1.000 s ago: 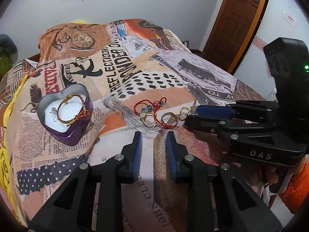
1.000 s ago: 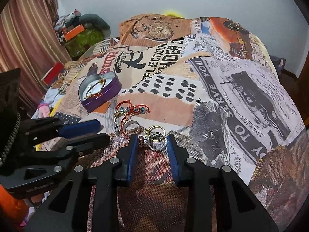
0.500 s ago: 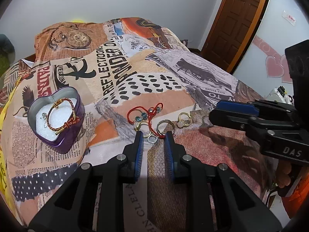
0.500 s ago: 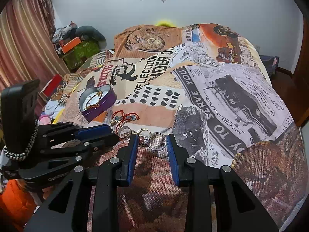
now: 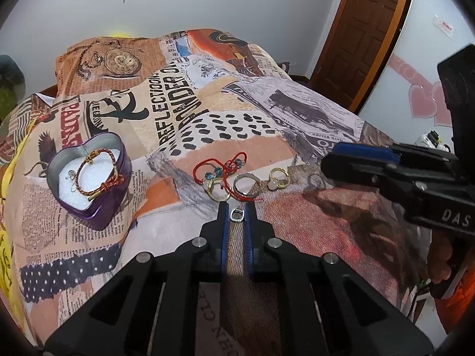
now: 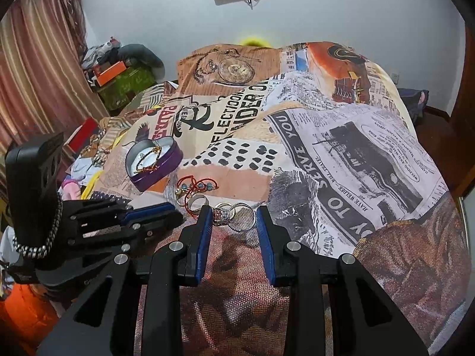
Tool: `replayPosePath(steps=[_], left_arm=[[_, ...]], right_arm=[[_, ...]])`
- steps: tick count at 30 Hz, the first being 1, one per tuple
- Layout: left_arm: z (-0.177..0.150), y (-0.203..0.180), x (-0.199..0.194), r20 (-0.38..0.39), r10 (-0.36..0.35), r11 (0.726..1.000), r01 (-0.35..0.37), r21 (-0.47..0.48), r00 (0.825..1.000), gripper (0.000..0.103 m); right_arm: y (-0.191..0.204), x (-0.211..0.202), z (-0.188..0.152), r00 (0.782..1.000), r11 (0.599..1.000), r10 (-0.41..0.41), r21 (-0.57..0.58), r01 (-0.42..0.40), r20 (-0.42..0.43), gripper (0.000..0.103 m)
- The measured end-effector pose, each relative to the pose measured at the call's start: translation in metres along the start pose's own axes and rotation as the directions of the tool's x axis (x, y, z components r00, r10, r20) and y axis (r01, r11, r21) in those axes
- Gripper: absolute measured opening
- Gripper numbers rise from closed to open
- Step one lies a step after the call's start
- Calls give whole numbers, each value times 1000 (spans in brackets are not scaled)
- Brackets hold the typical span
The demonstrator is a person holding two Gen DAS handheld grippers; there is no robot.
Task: Organize jewelry
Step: 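Grasp a small silver earring with the left tool while the right tool grasps a silver ring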
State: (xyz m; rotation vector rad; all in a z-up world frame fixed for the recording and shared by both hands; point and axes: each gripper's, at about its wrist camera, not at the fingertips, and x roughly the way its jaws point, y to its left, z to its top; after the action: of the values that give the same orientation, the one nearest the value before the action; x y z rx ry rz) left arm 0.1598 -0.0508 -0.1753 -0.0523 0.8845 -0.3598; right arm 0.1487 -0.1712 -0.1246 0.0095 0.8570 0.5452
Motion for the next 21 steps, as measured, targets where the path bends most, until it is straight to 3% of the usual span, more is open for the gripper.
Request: replayPosePath(steps=[10,21], left_arm=[[-3,4,-32,64,42,999,-42,-3,997,9],[8,28,-73,167,90,995,-83,-50,982,9]], right_arm=[[13,-8,9,999,1000,6,-19,-5,32,27],[38,-15,29,995,998,42,-49,-38,88,27]])
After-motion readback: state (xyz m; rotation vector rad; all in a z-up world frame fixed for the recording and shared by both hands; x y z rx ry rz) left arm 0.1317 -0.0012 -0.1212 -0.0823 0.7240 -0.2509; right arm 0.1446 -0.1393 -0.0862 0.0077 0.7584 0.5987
